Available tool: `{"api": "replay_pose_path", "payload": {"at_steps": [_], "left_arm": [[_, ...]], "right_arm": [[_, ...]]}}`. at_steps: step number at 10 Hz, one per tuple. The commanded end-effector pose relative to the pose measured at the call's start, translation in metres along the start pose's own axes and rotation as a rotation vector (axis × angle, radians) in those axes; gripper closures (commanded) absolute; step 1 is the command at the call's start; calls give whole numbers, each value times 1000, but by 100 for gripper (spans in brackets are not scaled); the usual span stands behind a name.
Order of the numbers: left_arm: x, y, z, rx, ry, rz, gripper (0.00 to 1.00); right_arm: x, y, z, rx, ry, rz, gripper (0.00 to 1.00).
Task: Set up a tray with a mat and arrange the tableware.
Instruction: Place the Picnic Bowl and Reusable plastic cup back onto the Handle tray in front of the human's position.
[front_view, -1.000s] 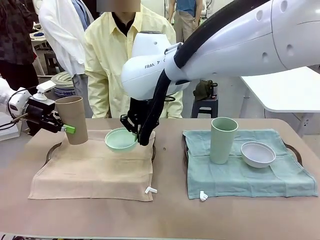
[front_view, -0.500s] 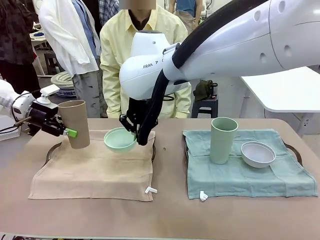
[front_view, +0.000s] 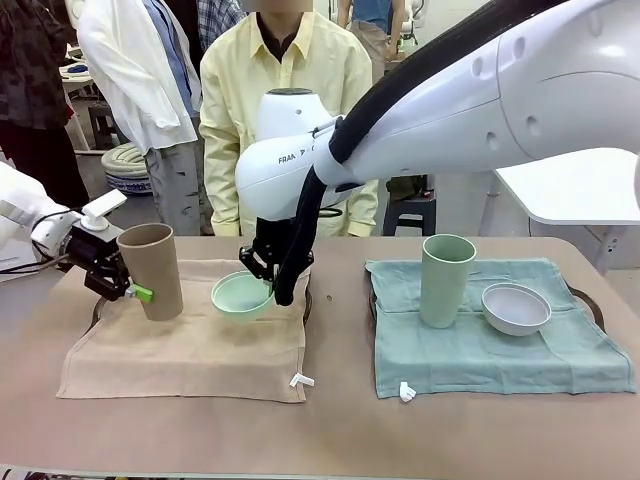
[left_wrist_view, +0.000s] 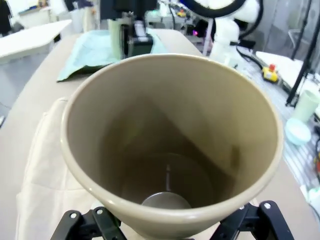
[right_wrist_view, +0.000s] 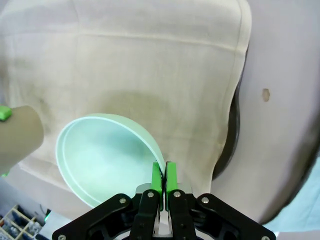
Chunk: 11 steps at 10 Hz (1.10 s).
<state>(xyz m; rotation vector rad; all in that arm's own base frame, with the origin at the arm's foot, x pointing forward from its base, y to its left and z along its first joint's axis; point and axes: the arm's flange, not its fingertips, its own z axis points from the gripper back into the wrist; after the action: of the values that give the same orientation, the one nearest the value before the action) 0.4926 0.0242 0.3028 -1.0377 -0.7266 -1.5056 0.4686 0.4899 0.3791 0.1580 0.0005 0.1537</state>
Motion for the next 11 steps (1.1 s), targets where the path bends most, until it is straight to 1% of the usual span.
{"api": "replay_pose_path", "payload": {"at_steps": [1, 5, 8, 11], "left_arm": [[-12, 0, 1, -13, -14, -86, 16], [-16, 17, -3, 90, -65, -54, 16], [-19, 24, -5, 102, -70, -37, 16], [-25, 31, -10, 102, -50, -16, 16]], "right_arm": [[7, 3, -3, -8, -3, 16, 96], [13, 1, -20, 5, 24, 20, 96], [15, 0, -28, 19, 38, 25, 96], [16, -2, -31, 21, 39, 23, 96]]}}
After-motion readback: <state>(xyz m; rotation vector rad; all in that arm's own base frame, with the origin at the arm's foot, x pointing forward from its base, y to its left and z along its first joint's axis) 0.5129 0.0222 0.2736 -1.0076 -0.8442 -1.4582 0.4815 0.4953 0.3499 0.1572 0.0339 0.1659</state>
